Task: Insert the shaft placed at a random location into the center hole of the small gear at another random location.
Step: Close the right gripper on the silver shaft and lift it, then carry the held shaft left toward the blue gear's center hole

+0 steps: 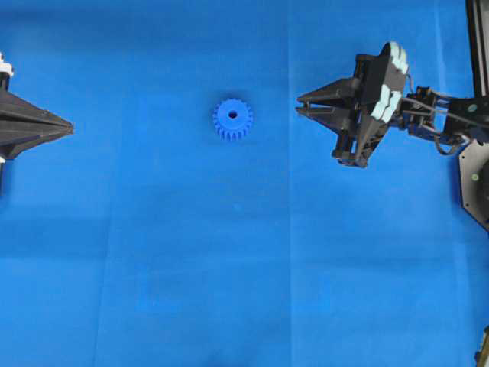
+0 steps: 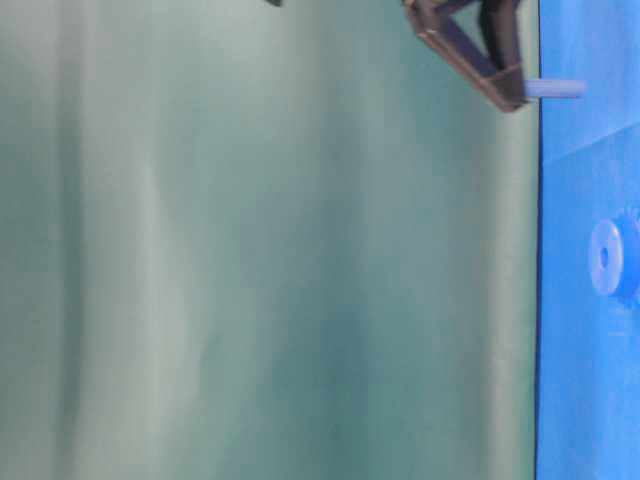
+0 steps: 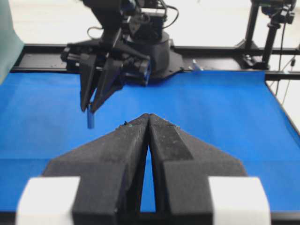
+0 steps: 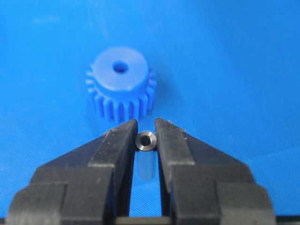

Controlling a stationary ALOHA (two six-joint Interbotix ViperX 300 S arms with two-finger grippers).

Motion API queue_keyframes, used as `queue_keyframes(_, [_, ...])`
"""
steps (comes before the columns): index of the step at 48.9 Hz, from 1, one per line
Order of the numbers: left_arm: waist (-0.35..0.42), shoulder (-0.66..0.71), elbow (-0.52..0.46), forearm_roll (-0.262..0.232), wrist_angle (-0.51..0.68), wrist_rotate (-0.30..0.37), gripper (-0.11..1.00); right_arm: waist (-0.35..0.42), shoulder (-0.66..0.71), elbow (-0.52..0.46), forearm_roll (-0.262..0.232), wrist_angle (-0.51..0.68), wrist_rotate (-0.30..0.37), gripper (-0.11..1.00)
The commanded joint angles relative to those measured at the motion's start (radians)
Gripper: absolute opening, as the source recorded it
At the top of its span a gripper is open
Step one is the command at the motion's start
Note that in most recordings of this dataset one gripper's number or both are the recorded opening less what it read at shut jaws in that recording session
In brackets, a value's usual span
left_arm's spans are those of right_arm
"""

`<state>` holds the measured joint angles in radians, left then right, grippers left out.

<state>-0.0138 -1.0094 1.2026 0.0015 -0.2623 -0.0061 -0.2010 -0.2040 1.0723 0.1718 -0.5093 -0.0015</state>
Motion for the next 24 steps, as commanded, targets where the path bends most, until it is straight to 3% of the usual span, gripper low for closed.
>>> queue_keyframes(1, [0.003,0.003,-0.012,0.002,-0.003,0.000,0.00,0.003,-0.041,-0.015,-0.002,0.014,-0.003,0.03])
queue_keyframes(24, [0.003,0.003,-0.012,0.002,-0.003,0.000,0.00,0.029,0.041,-0.101,-0.002,0.012,-0.006,0.03])
